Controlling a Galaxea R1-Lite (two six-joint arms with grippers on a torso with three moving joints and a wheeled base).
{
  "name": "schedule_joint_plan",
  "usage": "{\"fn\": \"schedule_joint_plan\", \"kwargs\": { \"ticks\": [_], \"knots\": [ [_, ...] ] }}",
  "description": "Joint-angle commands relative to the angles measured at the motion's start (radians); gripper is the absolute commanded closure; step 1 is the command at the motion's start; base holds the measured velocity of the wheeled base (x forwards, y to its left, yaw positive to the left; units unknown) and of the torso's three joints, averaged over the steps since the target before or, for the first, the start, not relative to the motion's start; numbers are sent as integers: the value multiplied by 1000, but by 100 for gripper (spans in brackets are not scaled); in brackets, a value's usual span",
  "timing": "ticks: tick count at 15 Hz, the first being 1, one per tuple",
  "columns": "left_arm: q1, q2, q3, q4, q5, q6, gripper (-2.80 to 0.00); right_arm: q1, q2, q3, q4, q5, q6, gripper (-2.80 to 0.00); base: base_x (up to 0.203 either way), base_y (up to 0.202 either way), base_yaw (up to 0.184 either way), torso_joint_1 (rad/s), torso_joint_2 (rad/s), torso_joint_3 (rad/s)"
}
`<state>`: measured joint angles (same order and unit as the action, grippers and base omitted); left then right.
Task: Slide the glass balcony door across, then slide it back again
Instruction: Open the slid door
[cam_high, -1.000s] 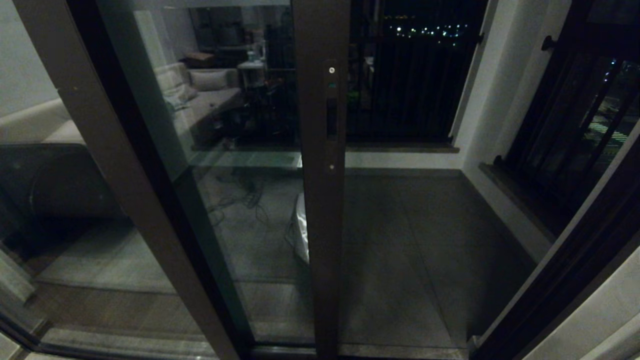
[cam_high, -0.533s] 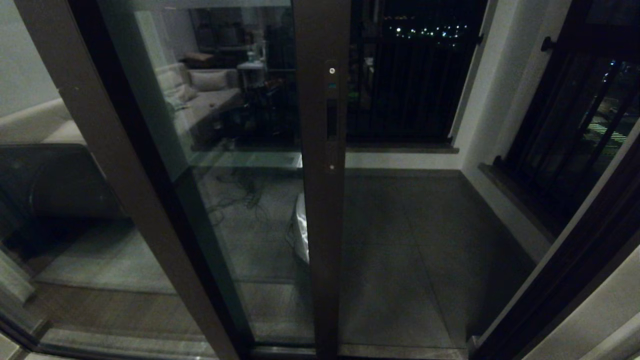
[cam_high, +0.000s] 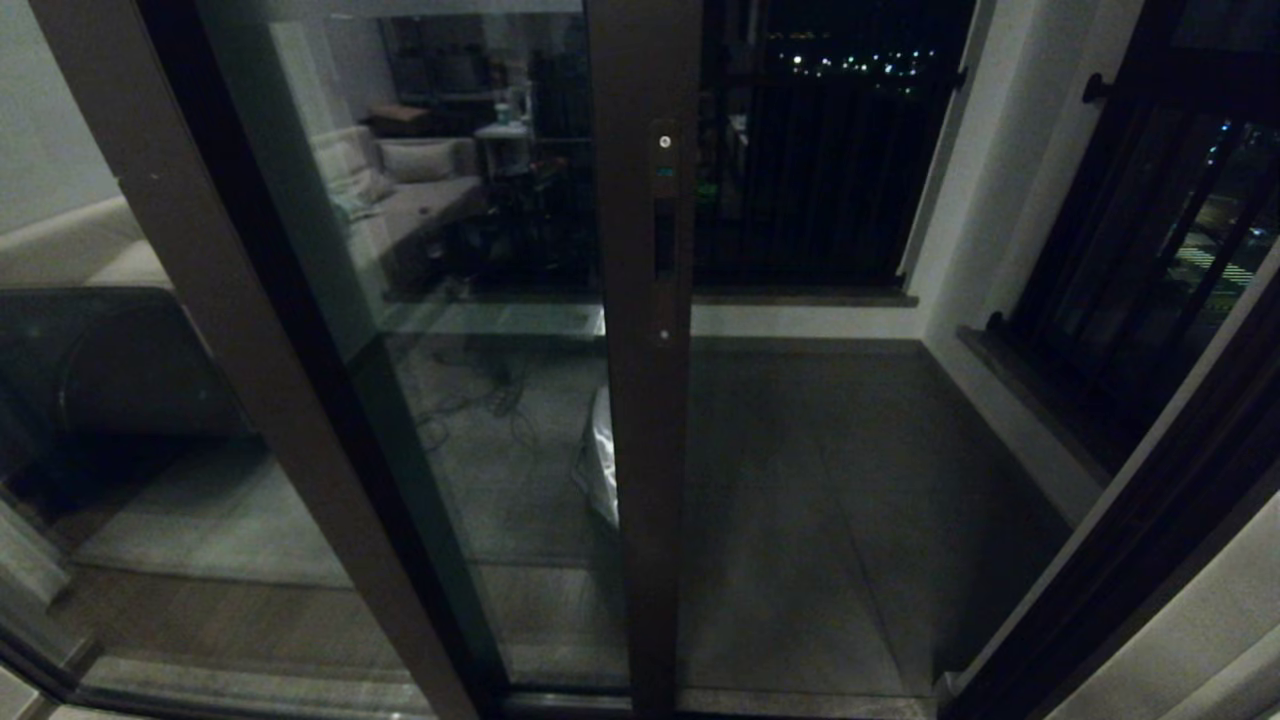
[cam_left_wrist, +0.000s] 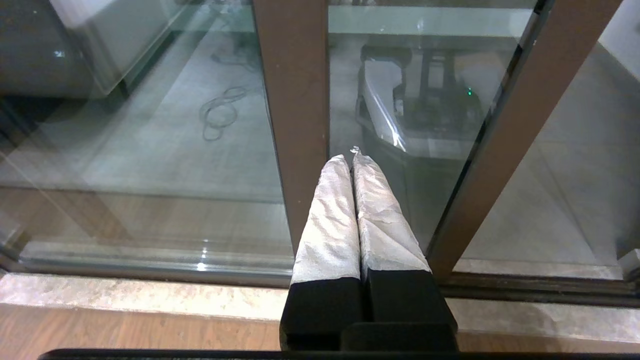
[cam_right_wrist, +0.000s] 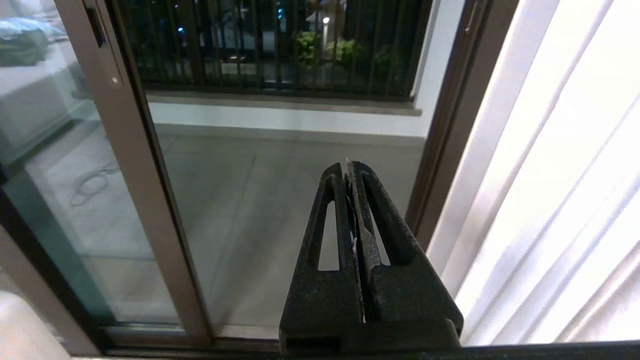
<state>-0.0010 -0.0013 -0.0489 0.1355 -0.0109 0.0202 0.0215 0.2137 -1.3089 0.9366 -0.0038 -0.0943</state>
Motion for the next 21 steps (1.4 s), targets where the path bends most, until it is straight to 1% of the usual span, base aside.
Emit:
{"fn": "schedule_joint_plan", "kwargs": {
  "ticks": [1, 3, 4, 5, 6, 8, 9, 10, 13, 14, 15, 16, 19, 20, 21],
  "knots": [
    [0, 0, 0, 1, 0, 0, 0, 0, -43, 21, 8, 5, -3, 0, 0, 0, 0, 0, 0, 0],
    [0, 0, 1, 1, 0, 0, 0, -11, -167, 132, 37, 36, -20, 0, 0, 0, 0, 0, 0, 0],
    [0, 0, 0, 1, 0, 0, 0, -15, -210, 171, 89, 44, -25, 0, 0, 0, 0, 0, 0, 0],
    [1, 0, 0, 1, 0, 0, 0, -18, -224, 174, 210, 51, 4, 0, 0, 0, 0, 0, 0, 0],
    [1, 0, 1, 1, 2, 0, 0, -22, -216, 171, 282, 73, 44, 0, 0, 0, 0, 0, 0, 0],
    [1, 0, 1, 1, 2, 0, 0, -23, -214, 207, 256, 87, 14, 0, 0, 0, 0, 0, 0, 0],
    [1, 0, 1, 1, 2, 0, 0, -23, -214, 256, 203, 88, -6, 0, 0, 0, 0, 0, 0, 0],
    [0, 0, 1, 1, 2, 0, 0, -23, -214, 323, 111, 87, -21, 0, 0, 0, 0, 0, 0, 0],
    [1, 0, 0, 1, 2, 0, 0, -23, -214, 576, -234, 86, -35, 0, 0, 0, 0, 0, 0, 0],
    [0, 0, 1, 1, 2, 0, 0, -23, -214, 658, -329, 88, -40, 0, 0, 0, 0, 0, 0, 0],
    [1, 0, 1, 1, 2, 0, 0, -23, -214, 721, -387, 101, -50, 0, 0, 0, 0, 0, 0, 0],
    [1, 0, 0, 1, 2, 0, 0, -23, -214, 773, -418, 122, -58, 0, 0, 0, 0, 0, 0, 0],
    [0, 0, 1, 1, 2, 0, 0, -23, -214, 906, -464, 156, -69, 0, 0, 0, 0, 0, 0, 0],
    [1, 0, 1, 1, 2, 0, 0, -23, -214, 957, -507, 159, -70, 0, 0, 0, 0, 0, 0, 0],
    [1, 0, 0, 1, 2, 0, 0, -23, -214, 1016, -580, 160, -70, 0, 0, 0, 0, 0, 0, 0]
  ]
}}
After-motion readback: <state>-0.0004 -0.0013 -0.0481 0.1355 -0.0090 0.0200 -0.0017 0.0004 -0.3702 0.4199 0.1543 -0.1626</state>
